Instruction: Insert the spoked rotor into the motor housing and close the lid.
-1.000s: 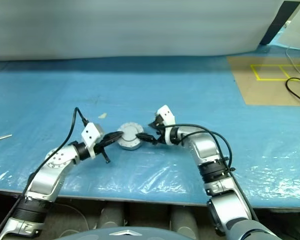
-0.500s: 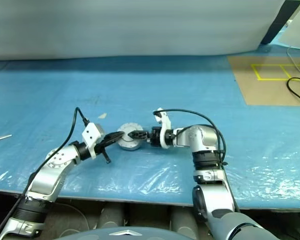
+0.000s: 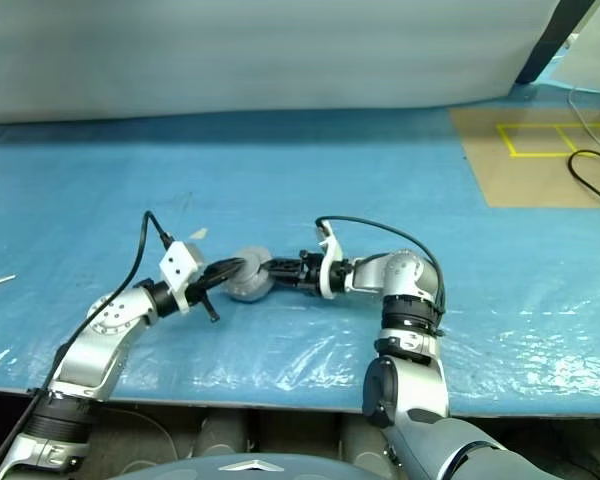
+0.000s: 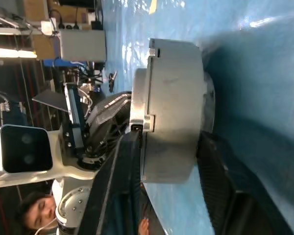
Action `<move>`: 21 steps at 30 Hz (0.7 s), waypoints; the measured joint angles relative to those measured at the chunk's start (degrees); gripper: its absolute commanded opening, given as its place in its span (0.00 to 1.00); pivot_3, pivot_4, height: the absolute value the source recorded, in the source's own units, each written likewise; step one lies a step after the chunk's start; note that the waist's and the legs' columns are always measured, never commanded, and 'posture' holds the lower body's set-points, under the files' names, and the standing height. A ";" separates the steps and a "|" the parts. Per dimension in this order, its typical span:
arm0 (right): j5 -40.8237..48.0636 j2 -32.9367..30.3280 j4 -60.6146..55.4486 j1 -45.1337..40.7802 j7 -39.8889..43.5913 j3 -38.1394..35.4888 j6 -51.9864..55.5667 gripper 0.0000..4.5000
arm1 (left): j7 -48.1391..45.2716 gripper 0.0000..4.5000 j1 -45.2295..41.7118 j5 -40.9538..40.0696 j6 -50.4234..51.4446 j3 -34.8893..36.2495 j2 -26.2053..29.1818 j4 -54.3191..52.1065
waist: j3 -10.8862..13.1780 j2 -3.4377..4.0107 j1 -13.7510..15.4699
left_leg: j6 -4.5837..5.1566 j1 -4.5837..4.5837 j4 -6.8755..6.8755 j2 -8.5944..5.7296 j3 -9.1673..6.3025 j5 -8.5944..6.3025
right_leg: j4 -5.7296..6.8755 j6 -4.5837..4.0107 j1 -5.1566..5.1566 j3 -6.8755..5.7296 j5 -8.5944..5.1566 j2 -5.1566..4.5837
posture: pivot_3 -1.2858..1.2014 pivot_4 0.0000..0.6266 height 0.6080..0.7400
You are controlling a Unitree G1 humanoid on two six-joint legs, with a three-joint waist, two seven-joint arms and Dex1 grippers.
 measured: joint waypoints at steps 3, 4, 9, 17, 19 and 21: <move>0.19 0.10 0.00 0.00 -0.47 -0.31 0.12 0.25 | 0.00 0.00 -0.09 0.01 -0.08 0.01 -0.12 0.15 | 0.00 0.00 0.00 | -0.01 0.01 0.00 0.00 0.01 0.00 | 0.00 0.00 0.00 0.00 0.00 0.00 | 0.52 0.24 1.00; 0.32 0.12 0.00 0.03 -0.70 -0.32 0.12 0.25 | 0.00 0.00 -0.13 0.02 -0.15 0.01 -0.15 0.25 | 0.00 0.00 0.00 | -0.01 0.01 0.00 0.00 0.01 0.00 | 0.00 0.00 0.00 0.00 0.00 0.00 | 0.52 0.24 1.00; 0.46 0.19 -0.98 0.54 -1.10 0.37 -0.29 0.25 | 2.08 0.00 -0.59 -4.20 3.13 2.48 -4.50 1.27 | 0.00 0.00 -0.02 | -0.02 0.01 0.01 -0.01 0.03 0.00 | 0.00 0.00 0.00 0.02 0.00 -0.01 | 0.52 0.24 1.00; 2.81 2.50 3.70 -1.24 -4.86 -8.54 -8.50 0.25 | 12.77 0.00 -7.96 -28.36 18.75 20.96 -11.88 2.38 | 0.18 -0.10 0.09 | -0.07 -0.18 0.06 -0.04 0.03 0.03 | 0.07 -0.06 -0.15 0.05 0.01 0.02 | 0.52 0.24 1.00; 4.26 2.43 4.15 -2.77 -6.17 -12.41 -11.62 0.25 | 15.17 0.04 -8.08 -32.11 21.73 25.18 -11.61 3.93 | 0.21 -0.13 0.07 | -0.07 -0.39 0.08 -0.05 0.02 0.03 | -0.02 -0.01 -0.27 0.03 0.03 0.01 | 0.52 0.24 1.00; 6.34 2.36 4.18 -4.26 -6.91 -14.84 -14.28 0.25 | 16.08 0.13 -6.35 -33.50 24.53 26.08 -11.49 4.44 | 0.23 -0.15 0.06 | -0.10 -0.54 0.07 -0.04 0.00 0.01 | -0.02 0.19 -0.37 -0.02 0.16 0.02 | 0.52 0.24 1.00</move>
